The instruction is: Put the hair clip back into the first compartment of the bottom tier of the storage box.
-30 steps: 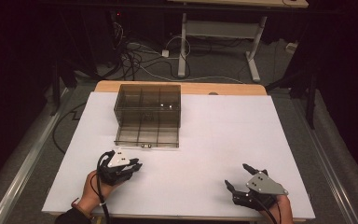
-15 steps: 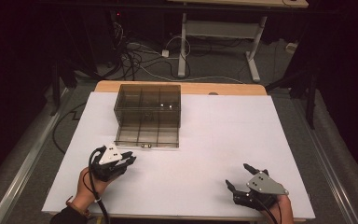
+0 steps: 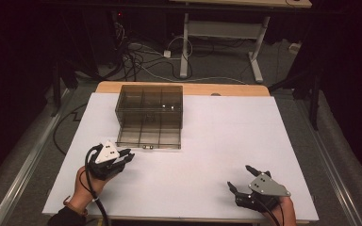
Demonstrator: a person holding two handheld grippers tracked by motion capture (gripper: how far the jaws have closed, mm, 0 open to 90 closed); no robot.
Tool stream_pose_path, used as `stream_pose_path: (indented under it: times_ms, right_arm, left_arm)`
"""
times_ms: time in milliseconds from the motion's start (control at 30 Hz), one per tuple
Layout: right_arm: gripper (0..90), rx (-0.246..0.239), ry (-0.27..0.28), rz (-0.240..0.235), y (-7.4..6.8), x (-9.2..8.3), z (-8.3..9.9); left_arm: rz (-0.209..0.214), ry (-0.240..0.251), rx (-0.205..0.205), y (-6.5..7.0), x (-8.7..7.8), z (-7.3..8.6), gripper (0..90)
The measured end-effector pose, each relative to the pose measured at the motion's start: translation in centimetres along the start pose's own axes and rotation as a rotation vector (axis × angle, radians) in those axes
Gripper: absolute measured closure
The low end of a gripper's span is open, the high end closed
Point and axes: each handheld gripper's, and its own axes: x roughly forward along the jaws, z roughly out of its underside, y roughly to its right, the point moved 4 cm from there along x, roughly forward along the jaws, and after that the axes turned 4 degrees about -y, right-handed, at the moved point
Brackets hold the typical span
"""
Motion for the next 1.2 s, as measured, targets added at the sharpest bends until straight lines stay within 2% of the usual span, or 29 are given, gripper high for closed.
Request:
stream_pose_path:
  times_ms: [233,467,667,1200]
  right_arm:
    - [20.4,0.000,0.003,0.000,0.0,-0.1,0.0]
    - [20.4,0.002,-0.004,-0.002,0.0,0.0,0.0]
    - [20.4,-0.002,0.000,-0.005,-0.2,0.0,-0.1]
    - [20.4,0.001,-0.007,-0.006,-0.2,0.1,0.0]
  left_arm:
    - [-0.020,0.019,0.012,-0.4,-0.4,-0.7,71.2]
    - [-0.029,0.043,0.002,-1.2,-0.6,-1.6,71.1]
    - [-0.036,0.055,0.007,-1.5,-0.5,-2.2,71.1]
    - [-0.048,0.077,-0.015,-2.7,0.0,-3.2,71.1]
